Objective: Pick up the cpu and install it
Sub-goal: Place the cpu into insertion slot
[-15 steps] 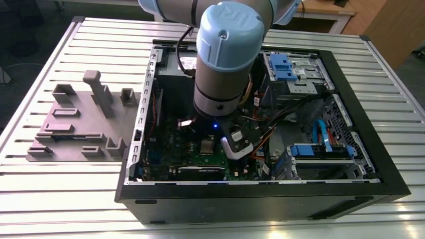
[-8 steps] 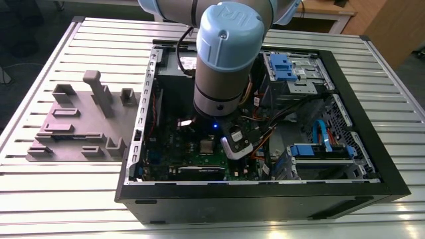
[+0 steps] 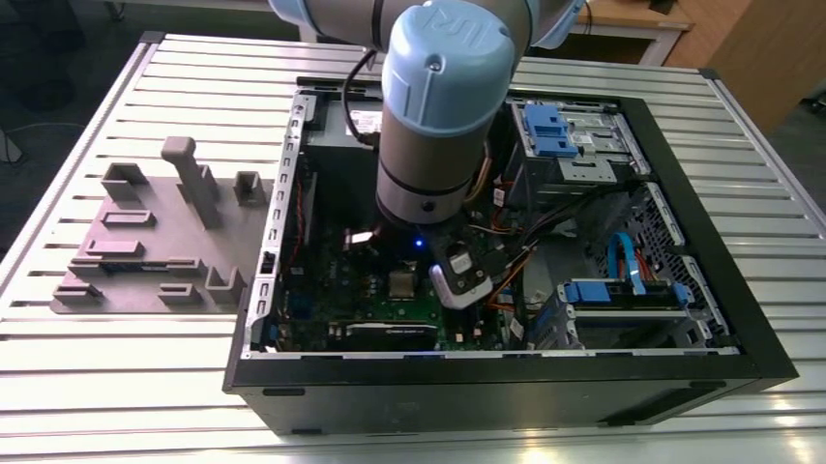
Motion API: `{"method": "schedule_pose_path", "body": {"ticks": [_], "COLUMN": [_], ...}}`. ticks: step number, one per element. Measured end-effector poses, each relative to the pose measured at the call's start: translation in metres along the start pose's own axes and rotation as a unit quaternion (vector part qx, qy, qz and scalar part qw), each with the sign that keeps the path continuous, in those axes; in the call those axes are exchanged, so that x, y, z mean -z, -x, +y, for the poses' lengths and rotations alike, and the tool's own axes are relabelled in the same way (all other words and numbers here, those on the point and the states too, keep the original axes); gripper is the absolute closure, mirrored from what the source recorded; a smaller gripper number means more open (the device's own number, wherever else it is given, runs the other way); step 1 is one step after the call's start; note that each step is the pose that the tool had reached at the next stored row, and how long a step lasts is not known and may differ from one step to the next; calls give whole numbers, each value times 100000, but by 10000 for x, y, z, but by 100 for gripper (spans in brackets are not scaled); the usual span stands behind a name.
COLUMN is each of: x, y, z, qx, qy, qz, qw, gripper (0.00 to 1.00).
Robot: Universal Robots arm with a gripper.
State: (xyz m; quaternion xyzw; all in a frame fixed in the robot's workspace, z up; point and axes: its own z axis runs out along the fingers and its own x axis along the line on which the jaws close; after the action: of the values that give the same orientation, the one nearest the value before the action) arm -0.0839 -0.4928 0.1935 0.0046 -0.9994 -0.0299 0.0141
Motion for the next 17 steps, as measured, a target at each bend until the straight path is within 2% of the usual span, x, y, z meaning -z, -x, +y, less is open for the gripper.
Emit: {"method": "schedule_pose_path", "body": {"ticks": [7, 14, 15, 16, 17], "x": [23, 75, 75, 75, 75], "y": [-1, -2, -2, -2, -2], "z": [1, 5, 5, 5, 5], "qx": [-1, 1, 2, 2, -1], "qy": [-13, 2, 10, 10, 6], "qz": [6, -2, -1, 2, 7], "qw": [100000, 100000, 100000, 100000, 100000], "gripper": [54, 54, 55, 62, 62]}}
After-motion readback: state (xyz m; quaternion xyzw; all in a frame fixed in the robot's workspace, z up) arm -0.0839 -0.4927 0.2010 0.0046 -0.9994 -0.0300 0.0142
